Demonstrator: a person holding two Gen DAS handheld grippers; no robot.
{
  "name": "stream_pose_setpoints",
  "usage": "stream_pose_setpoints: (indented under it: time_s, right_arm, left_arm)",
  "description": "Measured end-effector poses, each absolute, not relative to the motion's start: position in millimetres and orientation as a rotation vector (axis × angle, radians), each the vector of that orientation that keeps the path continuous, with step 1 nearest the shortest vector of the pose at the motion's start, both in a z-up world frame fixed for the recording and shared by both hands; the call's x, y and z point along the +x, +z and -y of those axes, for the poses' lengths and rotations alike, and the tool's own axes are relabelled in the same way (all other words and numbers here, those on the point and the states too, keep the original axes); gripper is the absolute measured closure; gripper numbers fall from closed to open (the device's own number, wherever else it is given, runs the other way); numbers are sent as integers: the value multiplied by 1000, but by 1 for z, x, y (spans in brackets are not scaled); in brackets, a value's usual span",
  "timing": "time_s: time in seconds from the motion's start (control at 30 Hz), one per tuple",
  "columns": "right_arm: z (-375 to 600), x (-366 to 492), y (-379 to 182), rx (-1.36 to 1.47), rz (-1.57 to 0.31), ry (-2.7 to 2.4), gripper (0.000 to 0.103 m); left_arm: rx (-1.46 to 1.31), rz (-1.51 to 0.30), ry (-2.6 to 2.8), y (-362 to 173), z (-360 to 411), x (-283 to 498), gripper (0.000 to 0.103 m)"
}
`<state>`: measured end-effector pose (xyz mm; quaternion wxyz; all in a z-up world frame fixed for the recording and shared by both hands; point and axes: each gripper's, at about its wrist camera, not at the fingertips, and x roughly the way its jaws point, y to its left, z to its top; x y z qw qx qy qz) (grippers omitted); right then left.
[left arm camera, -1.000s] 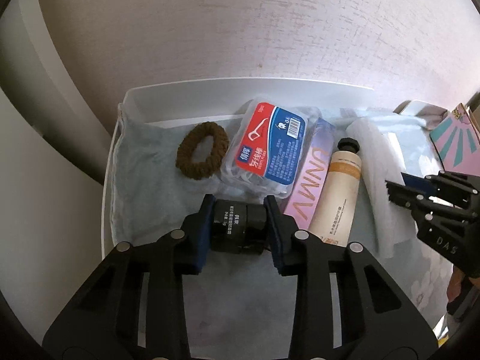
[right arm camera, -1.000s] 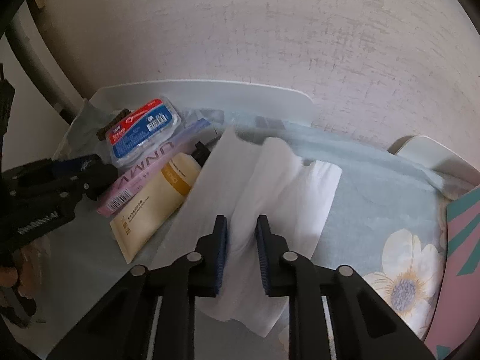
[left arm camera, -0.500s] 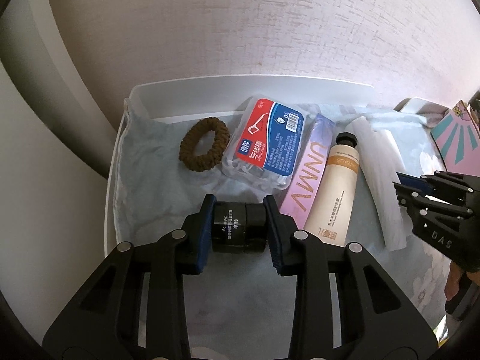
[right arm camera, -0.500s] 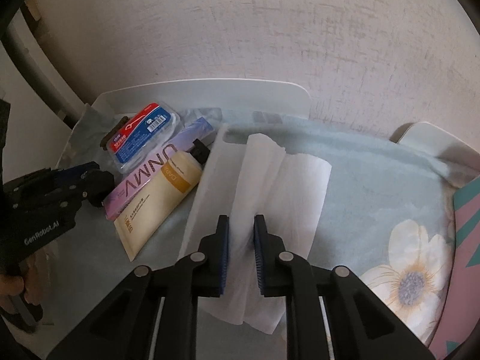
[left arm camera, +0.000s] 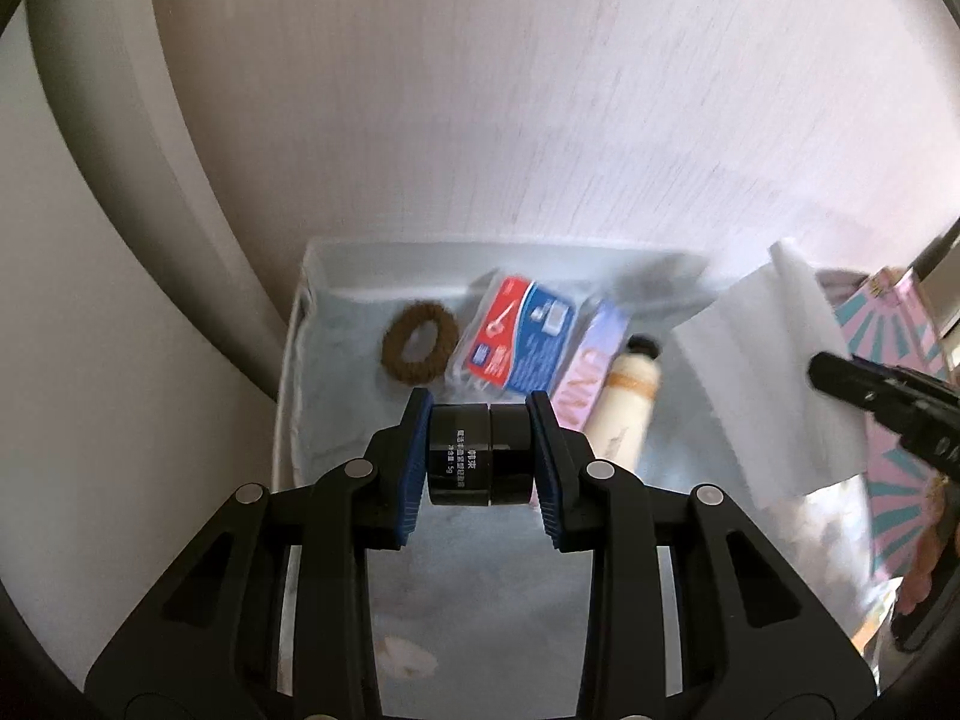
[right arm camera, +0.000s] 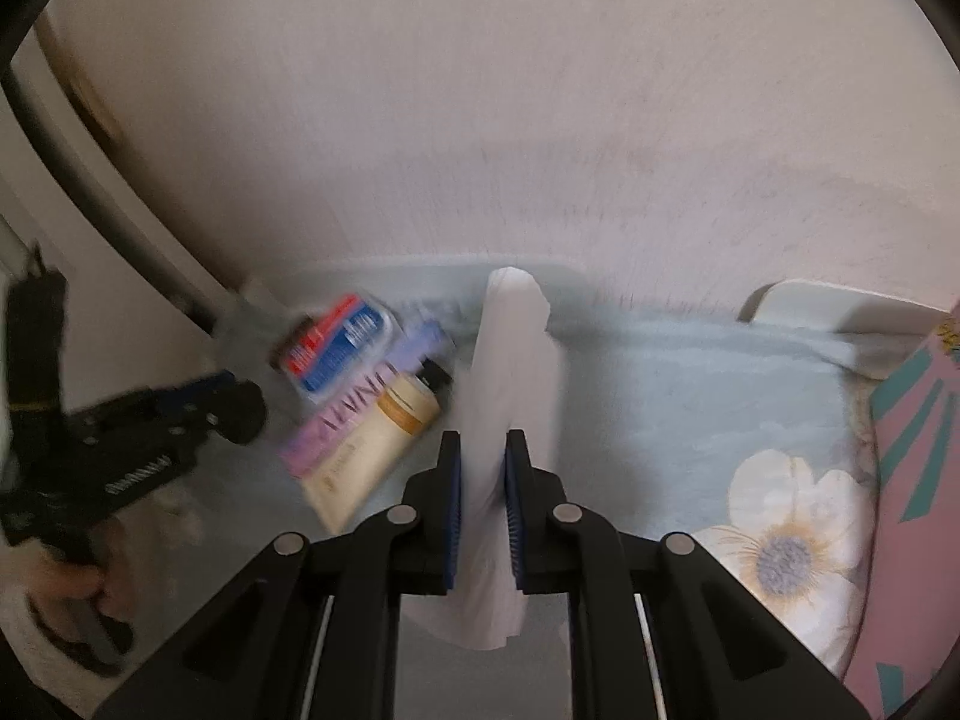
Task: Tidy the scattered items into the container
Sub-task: 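Lift and carry the black jar and white tissue toward the box with both tools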
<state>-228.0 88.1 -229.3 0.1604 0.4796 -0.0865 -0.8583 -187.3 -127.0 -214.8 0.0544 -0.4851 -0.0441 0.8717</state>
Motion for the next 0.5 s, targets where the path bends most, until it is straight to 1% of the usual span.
stream_pose_setpoints:
  time_s: [0.03, 0.13, 0.27, 0.3, 0.33, 0.5]
  right_arm:
    - [-77, -230, -219, 1354, 267, -2455, 91]
    - [-96, -203, -184, 1279, 297, -2484, 91]
    - [-103, -194, -142, 1180, 267, -2557, 91]
    - [-113, -187, -130, 1166, 256, -2576, 91]
    - [-121, -179, -119, 1154, 243, -2597, 91]
    - [-172, -136, -81, 1152, 194, -2704, 91]
  left_arm:
    - [-1457, 131, 2654, -204, 125, -185, 75]
    - [-1421, 114, 2655, -175, 118, -186, 75]
    - [-1373, 57, 2642, -124, 96, -188, 74]
    - [-1366, 50, 2640, -116, 104, -188, 74]
    - [-1352, 33, 2628, -103, 90, -188, 75]
    - [-1259, -37, 2555, -82, 27, -197, 74]
